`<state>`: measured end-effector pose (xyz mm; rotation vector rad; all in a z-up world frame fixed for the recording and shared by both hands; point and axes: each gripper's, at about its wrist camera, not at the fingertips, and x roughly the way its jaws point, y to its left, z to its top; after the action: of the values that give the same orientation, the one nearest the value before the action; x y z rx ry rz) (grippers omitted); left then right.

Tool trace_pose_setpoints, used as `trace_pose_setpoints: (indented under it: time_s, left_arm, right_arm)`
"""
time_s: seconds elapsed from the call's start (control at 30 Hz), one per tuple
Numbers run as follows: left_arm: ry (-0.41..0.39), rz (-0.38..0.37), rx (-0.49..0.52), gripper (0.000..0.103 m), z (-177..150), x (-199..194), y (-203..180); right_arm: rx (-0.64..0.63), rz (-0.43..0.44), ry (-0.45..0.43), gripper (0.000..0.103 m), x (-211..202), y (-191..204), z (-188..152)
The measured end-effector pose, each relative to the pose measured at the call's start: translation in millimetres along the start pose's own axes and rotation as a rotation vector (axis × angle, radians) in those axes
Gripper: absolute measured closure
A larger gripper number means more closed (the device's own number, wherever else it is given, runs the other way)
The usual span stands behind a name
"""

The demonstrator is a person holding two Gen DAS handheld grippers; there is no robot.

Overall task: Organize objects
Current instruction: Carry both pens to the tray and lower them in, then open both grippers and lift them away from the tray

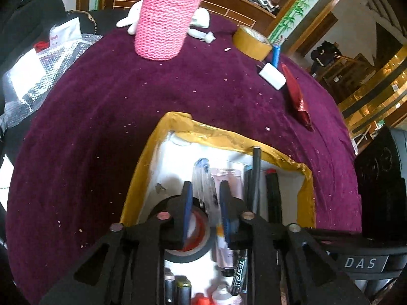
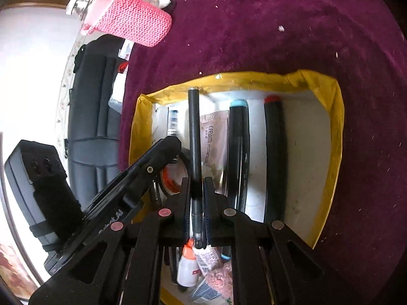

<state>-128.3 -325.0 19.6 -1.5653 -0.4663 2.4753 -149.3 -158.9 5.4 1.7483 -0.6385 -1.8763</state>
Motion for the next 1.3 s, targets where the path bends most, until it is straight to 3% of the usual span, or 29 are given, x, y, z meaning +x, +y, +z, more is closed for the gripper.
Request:
trace_pose_setpoints:
  time_s: [0.03,0.13,0.23,0.5,0.6,0.7,0.73,0.77,0.8,0.83,0.9,0.93,1.07,1.13,1.3]
  left_arm:
    - [-0.004,0.010,-0.001,0.080,0.3,-0.8,0.0]
    - [-0.026,0.043,-0.019,0.059,-1.4,-10.9,1.7]
    - [-0.059,0.028,-0.047,0.052,-5.9,-27.7,5.0]
    - [-0.199,0.188,-0.008,0.050,-28.8,-83.5,-14.8]
    - [-0.316,0.303,0.039,0.049,-42.4,-114.5,-36.8]
    - [-0.463,0.437,0.081,0.036,-61.0,-148.6,-66.7]
    - [-0.525,0.477,0.099,0.025,-70.1,-162.8,-80.2]
    - [-0.567,0.493,0.108,0.012,-76.3,-172.4,-88.0]
    - [-0.626,0.511,0.114,0.006,-85.7,-186.0,-98.8]
    - [-0.679,0.523,0.117,0.001,-94.0,-197.9,-108.3]
    - [-0.762,0.532,0.115,0.001,-110.1,-221.0,-128.2]
    - [-0.773,0.535,0.105,0.001,-114.7,-227.6,-135.3]
    - [-0.674,0.699,0.061,0.001,-117.8,-225.8,-156.7]
    - [-0.605,0.705,0.048,0.001,-124.1,-222.4,-160.0]
    - [-0.533,0.706,-0.052,0.001,-146.2,-221.5,-155.6]
  right_arm:
    - [-0.016,-0.015,-0.002,0.095,-0.6,2.6,1.3]
    - [-0.046,-0.050,0.005,0.095,-3.3,6.1,0.3]
    - [-0.059,-0.058,0.024,0.090,-5.8,3.8,-2.7]
    - [-0.117,-0.063,0.034,0.086,-18.0,12.8,-15.8]
    - [-0.145,-0.075,0.003,0.078,-37.4,14.8,-24.5]
    - [-0.192,-0.080,-0.039,0.076,-60.0,20.4,-39.1]
    - [-0.204,-0.083,-0.051,0.075,-66.8,20.7,-43.9]
    - [-0.215,-0.084,-0.070,0.075,-76.4,20.8,-50.4]
    - [-0.222,-0.080,-0.082,0.074,-83.3,21.3,-56.4]
    - [-0.229,-0.076,-0.093,0.073,-92.1,18.5,-62.4]
    - [-0.251,-0.076,-0.120,0.069,-104.8,20.7,-71.2]
    - [-0.259,-0.074,-0.134,0.065,-111.6,20.4,-75.4]
    - [-0.298,-0.052,-0.164,0.061,-129.8,19.9,-93.0]
    - [-0.329,-0.052,-0.174,0.060,-139.1,20.6,-104.0]
    - [-0.416,-0.128,-0.214,0.058,-146.9,18.9,-129.1]
